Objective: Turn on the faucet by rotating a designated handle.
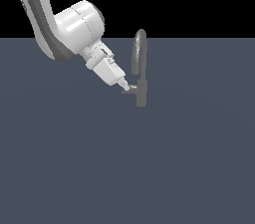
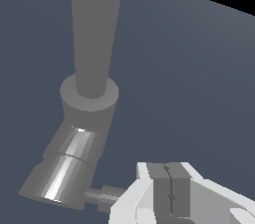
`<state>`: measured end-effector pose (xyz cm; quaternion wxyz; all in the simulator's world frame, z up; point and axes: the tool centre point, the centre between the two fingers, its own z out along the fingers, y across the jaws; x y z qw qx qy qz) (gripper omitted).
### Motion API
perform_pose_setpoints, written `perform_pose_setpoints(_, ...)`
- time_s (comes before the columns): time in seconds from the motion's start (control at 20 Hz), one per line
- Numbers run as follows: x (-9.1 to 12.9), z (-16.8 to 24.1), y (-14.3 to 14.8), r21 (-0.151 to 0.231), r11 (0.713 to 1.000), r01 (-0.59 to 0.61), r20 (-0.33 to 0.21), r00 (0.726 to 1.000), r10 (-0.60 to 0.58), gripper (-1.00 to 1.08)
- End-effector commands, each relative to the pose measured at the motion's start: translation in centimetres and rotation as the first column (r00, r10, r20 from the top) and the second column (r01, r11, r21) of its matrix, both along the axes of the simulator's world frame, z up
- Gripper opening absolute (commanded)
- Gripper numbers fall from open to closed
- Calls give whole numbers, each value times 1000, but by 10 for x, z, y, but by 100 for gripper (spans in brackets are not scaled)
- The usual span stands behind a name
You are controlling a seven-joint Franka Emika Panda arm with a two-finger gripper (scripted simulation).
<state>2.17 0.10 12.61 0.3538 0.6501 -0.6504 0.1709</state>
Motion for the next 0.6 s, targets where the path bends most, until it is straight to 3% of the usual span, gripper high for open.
perform_pose_setpoints(0.0,-2,-10,1,-22,997,72,62,996,-70,-100)
perform_pose_setpoints(0.55,-1,-70,8,-28,996,79,59,995,-77,-100)
